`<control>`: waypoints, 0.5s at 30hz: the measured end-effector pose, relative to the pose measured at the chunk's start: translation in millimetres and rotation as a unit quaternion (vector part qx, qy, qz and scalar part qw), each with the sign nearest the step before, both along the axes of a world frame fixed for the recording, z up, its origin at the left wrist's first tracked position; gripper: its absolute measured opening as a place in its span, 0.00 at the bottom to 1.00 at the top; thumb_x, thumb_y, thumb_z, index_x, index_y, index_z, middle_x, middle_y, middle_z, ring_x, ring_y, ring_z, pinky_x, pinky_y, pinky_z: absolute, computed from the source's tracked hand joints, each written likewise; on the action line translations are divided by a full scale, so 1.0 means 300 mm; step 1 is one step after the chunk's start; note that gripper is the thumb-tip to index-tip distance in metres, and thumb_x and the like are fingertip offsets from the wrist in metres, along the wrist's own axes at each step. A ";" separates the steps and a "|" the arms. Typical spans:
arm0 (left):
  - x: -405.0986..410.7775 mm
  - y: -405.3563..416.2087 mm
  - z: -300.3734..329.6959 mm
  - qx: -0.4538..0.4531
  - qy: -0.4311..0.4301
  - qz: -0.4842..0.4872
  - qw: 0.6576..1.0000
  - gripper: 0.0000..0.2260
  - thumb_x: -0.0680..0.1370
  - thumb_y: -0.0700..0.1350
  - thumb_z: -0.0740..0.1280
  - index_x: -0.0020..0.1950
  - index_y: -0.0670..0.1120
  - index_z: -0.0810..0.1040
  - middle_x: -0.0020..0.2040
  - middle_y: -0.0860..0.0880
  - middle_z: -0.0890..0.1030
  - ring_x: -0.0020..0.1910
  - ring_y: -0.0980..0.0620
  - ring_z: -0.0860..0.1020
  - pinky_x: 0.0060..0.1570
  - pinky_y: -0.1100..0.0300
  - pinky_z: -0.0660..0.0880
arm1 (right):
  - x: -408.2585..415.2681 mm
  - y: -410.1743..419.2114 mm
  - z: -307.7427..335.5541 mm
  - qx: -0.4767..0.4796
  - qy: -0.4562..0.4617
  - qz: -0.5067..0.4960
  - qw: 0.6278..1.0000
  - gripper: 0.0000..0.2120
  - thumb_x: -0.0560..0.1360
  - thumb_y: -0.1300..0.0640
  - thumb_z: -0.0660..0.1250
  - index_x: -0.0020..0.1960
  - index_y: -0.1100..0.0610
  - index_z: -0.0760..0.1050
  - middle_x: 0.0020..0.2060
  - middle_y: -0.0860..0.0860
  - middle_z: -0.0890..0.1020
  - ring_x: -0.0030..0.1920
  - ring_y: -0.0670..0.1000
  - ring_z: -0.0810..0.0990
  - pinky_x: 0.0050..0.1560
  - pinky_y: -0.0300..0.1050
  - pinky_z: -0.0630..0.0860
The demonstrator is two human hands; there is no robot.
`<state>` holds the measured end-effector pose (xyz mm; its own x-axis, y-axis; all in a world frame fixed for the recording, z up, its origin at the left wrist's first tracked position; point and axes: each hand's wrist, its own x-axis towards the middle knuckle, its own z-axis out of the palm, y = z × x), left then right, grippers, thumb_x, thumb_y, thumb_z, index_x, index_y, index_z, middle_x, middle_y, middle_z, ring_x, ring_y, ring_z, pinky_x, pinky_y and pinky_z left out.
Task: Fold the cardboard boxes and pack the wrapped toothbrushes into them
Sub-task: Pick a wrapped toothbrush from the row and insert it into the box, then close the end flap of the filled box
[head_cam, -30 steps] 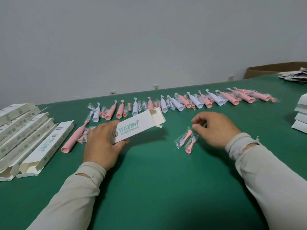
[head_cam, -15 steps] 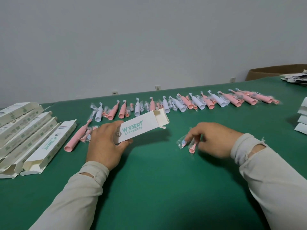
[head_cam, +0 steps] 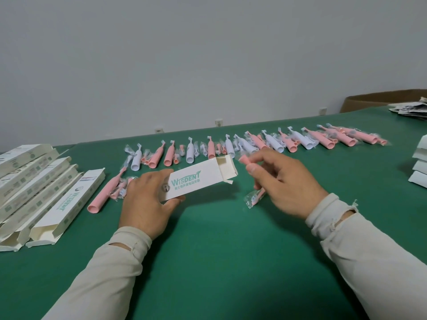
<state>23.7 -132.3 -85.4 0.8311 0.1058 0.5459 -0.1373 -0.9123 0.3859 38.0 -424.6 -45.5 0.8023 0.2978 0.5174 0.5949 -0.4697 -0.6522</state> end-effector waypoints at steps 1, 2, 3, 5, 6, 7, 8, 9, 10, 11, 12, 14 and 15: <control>0.000 -0.001 0.001 0.005 -0.001 -0.001 1.000 0.27 0.71 0.52 0.77 0.68 0.55 0.75 0.64 0.52 0.78 0.63 0.45 0.71 0.65 0.50 0.63 | -0.001 0.006 -0.006 -0.030 -0.004 -0.011 0.999 0.09 0.79 0.40 0.60 0.51 0.42 0.76 0.35 0.43 0.80 0.35 0.43 0.79 0.36 0.33 0.73; 0.000 -0.002 0.001 0.009 -0.002 -0.003 1.000 0.27 0.71 0.52 0.77 0.68 0.55 0.75 0.64 0.52 0.78 0.63 0.45 0.72 0.65 0.50 0.63 | 0.001 0.010 -0.011 -0.057 0.001 -0.022 0.998 0.08 0.80 0.42 0.60 0.53 0.43 0.76 0.36 0.43 0.79 0.35 0.44 0.78 0.36 0.36 0.73; 0.000 -0.004 0.001 0.014 -0.003 -0.004 1.000 0.27 0.70 0.52 0.78 0.68 0.55 0.75 0.64 0.51 0.78 0.63 0.44 0.72 0.65 0.50 0.64 | 0.004 0.012 -0.018 -0.076 0.007 -0.029 0.997 0.07 0.81 0.47 0.60 0.55 0.44 0.76 0.37 0.43 0.78 0.36 0.45 0.77 0.37 0.38 0.72; -0.002 -0.009 0.003 0.020 -0.003 -0.004 1.000 0.28 0.70 0.51 0.78 0.69 0.55 0.75 0.64 0.51 0.78 0.63 0.44 0.72 0.65 0.49 0.64 | 0.009 0.018 -0.029 -0.111 0.005 -0.044 0.993 0.08 0.81 0.55 0.61 0.56 0.46 0.76 0.40 0.42 0.76 0.38 0.43 0.74 0.39 0.37 0.69; -0.004 -0.011 0.004 0.022 -0.003 -0.005 1.000 0.27 0.70 0.51 0.78 0.69 0.54 0.75 0.64 0.51 0.78 0.64 0.44 0.72 0.66 0.48 0.64 | 0.008 0.021 -0.031 -0.126 0.004 -0.053 0.991 0.08 0.81 0.56 0.61 0.55 0.46 0.76 0.41 0.41 0.75 0.39 0.42 0.74 0.40 0.37 0.69; -0.004 -0.013 0.005 0.024 -0.002 -0.007 1.000 0.27 0.70 0.51 0.78 0.68 0.54 0.75 0.64 0.52 0.78 0.64 0.44 0.72 0.66 0.48 0.65 | 0.006 0.024 -0.030 -0.132 0.007 -0.062 0.989 0.07 0.81 0.56 0.61 0.54 0.46 0.75 0.41 0.41 0.75 0.39 0.43 0.75 0.40 0.38 0.71; -0.006 -0.014 0.006 0.026 -0.003 -0.010 1.000 0.27 0.70 0.50 0.78 0.68 0.54 0.75 0.64 0.51 0.78 0.64 0.44 0.72 0.66 0.48 0.65 | 0.003 0.027 -0.029 -0.138 0.010 -0.072 0.988 0.06 0.81 0.55 0.61 0.53 0.45 0.74 0.40 0.42 0.76 0.39 0.44 0.75 0.40 0.40 0.73; -0.006 -0.016 0.007 0.029 -0.005 -0.013 0.999 0.27 0.70 0.50 0.78 0.68 0.54 0.76 0.64 0.51 0.78 0.64 0.44 0.72 0.66 0.48 0.64 | 0.002 0.028 -0.027 -0.143 0.011 -0.082 0.986 0.04 0.81 0.54 0.61 0.52 0.45 0.72 0.38 0.42 0.76 0.37 0.45 0.76 0.39 0.43 0.74; -0.008 -0.018 0.008 0.033 -0.008 -0.015 0.999 0.27 0.70 0.49 0.78 0.68 0.53 0.76 0.64 0.51 0.78 0.64 0.44 0.72 0.66 0.49 0.64 | 0.000 0.029 -0.024 -0.152 0.010 -0.094 0.984 0.03 0.81 0.52 0.61 0.52 0.45 0.72 0.37 0.43 0.77 0.36 0.47 0.76 0.38 0.46 0.75; -0.010 -0.022 0.009 0.037 -0.011 -0.018 0.999 0.27 0.70 0.49 0.78 0.68 0.53 0.76 0.64 0.51 0.78 0.64 0.43 0.72 0.66 0.49 0.64 | -0.001 0.029 -0.021 -0.164 0.006 -0.107 0.981 0.02 0.81 0.52 0.60 0.52 0.46 0.72 0.37 0.44 0.77 0.36 0.48 0.77 0.39 0.47 0.76; -0.012 -0.026 0.009 0.041 -0.013 -0.022 0.999 0.27 0.70 0.48 0.78 0.68 0.53 0.76 0.64 0.51 0.78 0.63 0.43 0.71 0.65 0.49 0.65 | -0.002 0.029 -0.017 -0.179 0.000 -0.121 0.976 0.03 0.82 0.52 0.60 0.52 0.48 0.72 0.37 0.45 0.78 0.37 0.50 0.77 0.40 0.49 0.77; -0.016 -0.035 0.009 0.046 -0.015 -0.024 0.999 0.27 0.70 0.48 0.78 0.68 0.53 0.76 0.63 0.51 0.78 0.63 0.43 0.71 0.64 0.49 0.65 | -0.002 0.030 -0.006 -0.202 -0.016 -0.141 0.969 0.04 0.82 0.53 0.59 0.51 0.50 0.73 0.40 0.46 0.78 0.40 0.52 0.77 0.43 0.51 0.77; -0.017 -0.037 0.008 0.044 -0.016 -0.023 0.999 0.27 0.70 0.48 0.78 0.68 0.53 0.76 0.64 0.51 0.78 0.62 0.43 0.70 0.64 0.50 0.65 | -0.001 0.030 -0.002 -0.208 -0.022 -0.149 0.966 0.05 0.82 0.54 0.59 0.50 0.51 0.74 0.41 0.46 0.77 0.41 0.52 0.76 0.44 0.51 0.76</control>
